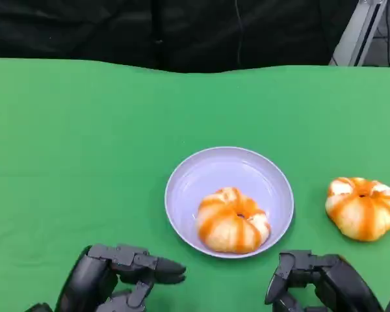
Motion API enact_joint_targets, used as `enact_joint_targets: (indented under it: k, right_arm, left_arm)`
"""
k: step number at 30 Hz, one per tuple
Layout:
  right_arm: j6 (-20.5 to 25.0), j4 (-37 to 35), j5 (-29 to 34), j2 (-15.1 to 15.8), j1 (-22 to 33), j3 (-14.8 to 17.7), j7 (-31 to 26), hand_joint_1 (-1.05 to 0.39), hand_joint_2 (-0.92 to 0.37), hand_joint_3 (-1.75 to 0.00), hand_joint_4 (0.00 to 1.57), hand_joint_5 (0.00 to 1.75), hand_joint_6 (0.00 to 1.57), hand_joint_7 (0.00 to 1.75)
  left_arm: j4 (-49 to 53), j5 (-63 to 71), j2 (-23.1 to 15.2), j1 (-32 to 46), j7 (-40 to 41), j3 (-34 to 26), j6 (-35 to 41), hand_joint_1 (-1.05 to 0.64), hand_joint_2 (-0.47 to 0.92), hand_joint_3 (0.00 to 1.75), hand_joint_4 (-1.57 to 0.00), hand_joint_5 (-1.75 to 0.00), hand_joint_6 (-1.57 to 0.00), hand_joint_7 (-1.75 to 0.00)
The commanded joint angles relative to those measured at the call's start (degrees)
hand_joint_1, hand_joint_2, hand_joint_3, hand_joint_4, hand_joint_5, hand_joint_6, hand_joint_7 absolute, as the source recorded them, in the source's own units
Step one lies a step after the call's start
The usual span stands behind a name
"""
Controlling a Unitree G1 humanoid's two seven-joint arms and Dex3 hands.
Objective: Grasp the bread from the table and place it into the plate.
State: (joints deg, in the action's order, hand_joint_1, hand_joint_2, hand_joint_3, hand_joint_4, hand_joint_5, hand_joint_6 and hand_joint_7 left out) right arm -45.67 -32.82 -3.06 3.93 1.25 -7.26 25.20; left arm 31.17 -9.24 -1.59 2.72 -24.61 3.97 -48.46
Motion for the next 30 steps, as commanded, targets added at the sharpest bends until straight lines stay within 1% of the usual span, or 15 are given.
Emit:
enact_joint_targets:
  k: [1, 2, 3, 4, 5, 6, 8, 14, 30]
  right_arm:
    - [0.15, 0.56, -0.47, 0.93, 0.75, 0.46, 0.03, -0.1, -0.61, -0.99, 0.85, 1.43, 0.88, 1.17]
    - [0.15, 0.57, -0.47, 0.94, 0.75, 0.46, 0.03, -0.1, -0.61, -0.99, 0.85, 1.43, 0.88, 1.17]
    - [0.17, 0.49, -0.67, 0.89, 0.74, 0.47, 0.16, -0.1, -0.61, -0.99, 0.85, 1.43, 0.88, 1.17]
    - [-0.02, 0.47, -0.55, 0.94, 0.8, 0.44, 0.11, -0.09, -0.61, -0.98, 0.85, 1.43, 0.88, 1.17]
    - [-0.23, 0.41, -0.47, 0.97, 0.83, 0.42, 0.1, -0.09, -0.61, -0.98, 0.85, 1.43, 0.87, 1.17]
    - [-0.38, 0.38, -0.41, 1.01, 0.84, 0.4, 0.09, -0.09, -0.61, -0.98, 0.85, 1.43, 0.87, 1.17]
    - [-0.48, 0.35, -0.36, 1.03, 0.84, 0.38, 0.08, -0.09, -0.61, -0.98, 0.85, 1.43, 0.87, 1.17]
    - [-0.48, 0.36, -0.37, 1.04, 0.84, 0.36, 0.07, -0.09, -0.62, -0.97, 0.85, 1.43, 0.87, 1.17]
    - [-0.48, 0.36, -0.38, 1.06, 0.84, 0.34, 0.05, -0.09, -0.62, -0.96, 0.85, 1.43, 0.87, 1.17]
  left_arm:
    - [0.18, 0.07, -0.02, 0.07, 0.16, -0.44, -0.19, -0.04, 0.64, 0.9, -0.96, -1.19, -1.24, -0.58]
    - [0.18, 0.08, 0.0, 0.07, 0.14, -0.47, -0.19, -0.05, 0.64, 0.89, -0.94, -1.23, -1.18, -0.69]
    - [-0.08, -0.02, 0.18, 0.19, 0.29, -0.48, 0.3, -0.05, 0.64, 0.89, -0.93, -1.25, -1.16, -0.75]
    - [-0.47, 0.58, 0.58, 0.36, 1.13, -0.44, 0.78, -0.04, 0.63, 0.91, -0.92, -1.31, -1.12, -0.82]
    - [-0.92, 1.21, 0.92, 0.5, 1.89, -0.35, 1.22, -0.05, 0.6, 0.99, -0.9, -1.41, -1.07, -0.97]
    - [-1.26, 1.71, 1.14, 0.59, 2.46, -0.28, 1.52, -0.05, 0.59, 1.03, -0.89, -1.46, -1.05, -1.05]
    - [-1.64, 2.24, 1.29, 0.7, 2.96, -0.23, 1.83, -0.05, 0.57, 1.06, -0.88, -1.5, -1.02, -1.12]
    - [-2.05, 2.65, 1.41, 0.86, 3.22, -0.34, 2.21, -0.05, 0.57, 1.08, -0.88, -1.51, -1.0, -1.15]
    - [-2.14, 2.68, 1.41, 0.9, 3.27, -0.32, 2.29, -0.05, 0.56, 1.08, -0.88, -1.51, -1.0, -1.16]
